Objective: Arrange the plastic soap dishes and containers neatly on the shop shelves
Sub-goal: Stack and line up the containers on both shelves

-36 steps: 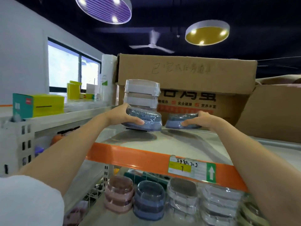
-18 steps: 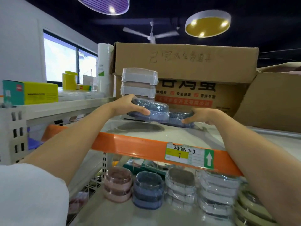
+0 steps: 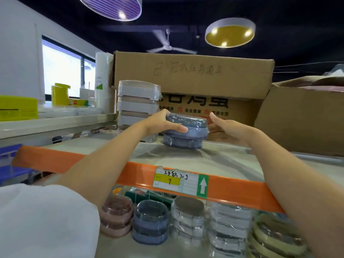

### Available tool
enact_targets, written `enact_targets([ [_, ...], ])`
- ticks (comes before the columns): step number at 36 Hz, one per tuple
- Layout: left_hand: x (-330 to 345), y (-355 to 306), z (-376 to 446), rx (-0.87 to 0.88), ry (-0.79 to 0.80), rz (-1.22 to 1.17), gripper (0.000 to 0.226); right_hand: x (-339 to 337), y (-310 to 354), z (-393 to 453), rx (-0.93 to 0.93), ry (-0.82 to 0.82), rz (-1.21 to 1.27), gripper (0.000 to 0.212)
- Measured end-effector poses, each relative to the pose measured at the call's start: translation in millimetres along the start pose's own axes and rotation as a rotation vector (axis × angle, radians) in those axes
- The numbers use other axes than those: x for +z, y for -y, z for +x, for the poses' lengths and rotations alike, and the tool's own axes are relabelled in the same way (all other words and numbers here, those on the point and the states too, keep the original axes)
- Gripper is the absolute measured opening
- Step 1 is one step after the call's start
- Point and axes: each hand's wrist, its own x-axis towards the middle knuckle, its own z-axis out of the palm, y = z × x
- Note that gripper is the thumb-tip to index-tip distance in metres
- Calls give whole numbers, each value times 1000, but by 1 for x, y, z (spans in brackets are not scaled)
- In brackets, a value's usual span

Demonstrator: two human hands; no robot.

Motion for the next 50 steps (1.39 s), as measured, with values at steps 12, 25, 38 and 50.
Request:
enact_targets([
  [12,5,7,0,13,-50,-52,78,28,15,2,-197,177,-75,90],
  [25,-19,34,-10,11,-36,454,67,16,30,30,-83,-62,-100,124],
  [38,-15,48,-4,47,-53,433,62,30,11,44,12,-41,-129,93],
  [50,-11,49,-4,52,-36,442,60,30,10,41,25,-135,-238,80],
])
